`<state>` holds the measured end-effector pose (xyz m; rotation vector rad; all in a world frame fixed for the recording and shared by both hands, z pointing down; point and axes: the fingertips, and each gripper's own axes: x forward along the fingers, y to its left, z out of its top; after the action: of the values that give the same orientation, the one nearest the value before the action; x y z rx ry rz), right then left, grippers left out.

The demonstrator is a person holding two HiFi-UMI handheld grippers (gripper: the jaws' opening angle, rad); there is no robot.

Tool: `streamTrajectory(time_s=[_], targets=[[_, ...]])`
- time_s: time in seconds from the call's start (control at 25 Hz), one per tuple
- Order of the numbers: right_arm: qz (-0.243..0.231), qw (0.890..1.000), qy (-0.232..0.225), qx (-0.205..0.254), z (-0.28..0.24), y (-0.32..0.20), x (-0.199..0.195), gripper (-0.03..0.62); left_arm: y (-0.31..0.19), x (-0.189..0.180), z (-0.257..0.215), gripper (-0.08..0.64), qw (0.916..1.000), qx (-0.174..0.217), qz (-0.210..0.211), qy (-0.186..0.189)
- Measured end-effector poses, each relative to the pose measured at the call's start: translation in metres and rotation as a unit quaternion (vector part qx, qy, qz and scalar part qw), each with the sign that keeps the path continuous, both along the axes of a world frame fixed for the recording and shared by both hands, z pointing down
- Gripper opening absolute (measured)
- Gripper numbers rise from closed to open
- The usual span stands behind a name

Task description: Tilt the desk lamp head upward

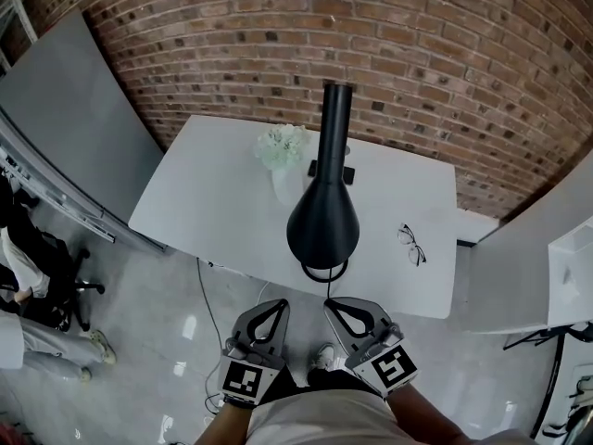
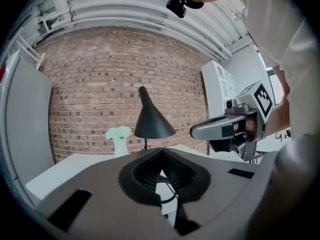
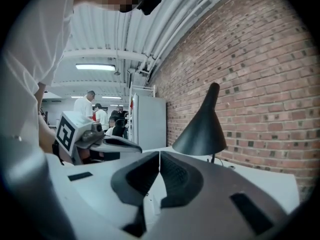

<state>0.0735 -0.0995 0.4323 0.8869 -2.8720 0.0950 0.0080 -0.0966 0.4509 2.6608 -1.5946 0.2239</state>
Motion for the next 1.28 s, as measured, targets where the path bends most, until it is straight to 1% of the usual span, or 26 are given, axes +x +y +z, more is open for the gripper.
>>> streamTrajectory(time_s=[0.12, 0.24, 0.32, 0.36, 0.44, 0.72, 1.0, 1.12, 1.28], targets=[[0.015, 1.0, 0.002, -0.004, 0.005, -0.01, 0.0, 0.018, -0.01, 0.0, 0.001, 0.008, 0.9998, 0.005, 0.016, -0.004], [0.022, 0.999, 0.025, -0.023, 0.019, -0.013, 0.007, 0.018, -0.019, -0.005, -0.006, 0.008, 0.9996, 0.016, 0.025, 0.0], [0.026, 0.999, 0.026, -0.034, 0.023, -0.016, 0.009, 0.02, -0.022, -0.006, -0.007, 0.008, 0.9994, 0.016, 0.03, 0.002], [0.028, 0.999, 0.022, -0.037, 0.023, -0.019, 0.01, 0.022, -0.022, -0.005, -0.006, 0.008, 0.9993, 0.015, 0.034, 0.002], [0.033, 0.999, 0.014, -0.039, 0.025, -0.026, 0.01, 0.077, -0.024, -0.005, -0.006, 0.008, 0.999, 0.016, 0.041, 0.0], [0.037, 0.998, -0.012, -0.058, 0.033, -0.051, 0.0, 0.145, -0.028, -0.017, -0.002, 0.008, 0.999, 0.014, 0.043, -0.005], [0.032, 0.997, -0.036, -0.057, 0.034, -0.071, -0.011, 0.152, -0.039, -0.033, 0.005, 0.008, 0.9994, 0.013, 0.031, -0.005], [0.021, 0.997, -0.048, -0.051, 0.035, -0.072, -0.013, 0.156, -0.045, -0.033, 0.008, 0.008, 0.9993, 0.016, 0.033, -0.007], [-0.008, 0.996, -0.078, -0.04, 0.035, -0.072, -0.016, 0.156, -0.05, -0.031, 0.015, 0.008, 0.9989, 0.02, 0.041, -0.012]])
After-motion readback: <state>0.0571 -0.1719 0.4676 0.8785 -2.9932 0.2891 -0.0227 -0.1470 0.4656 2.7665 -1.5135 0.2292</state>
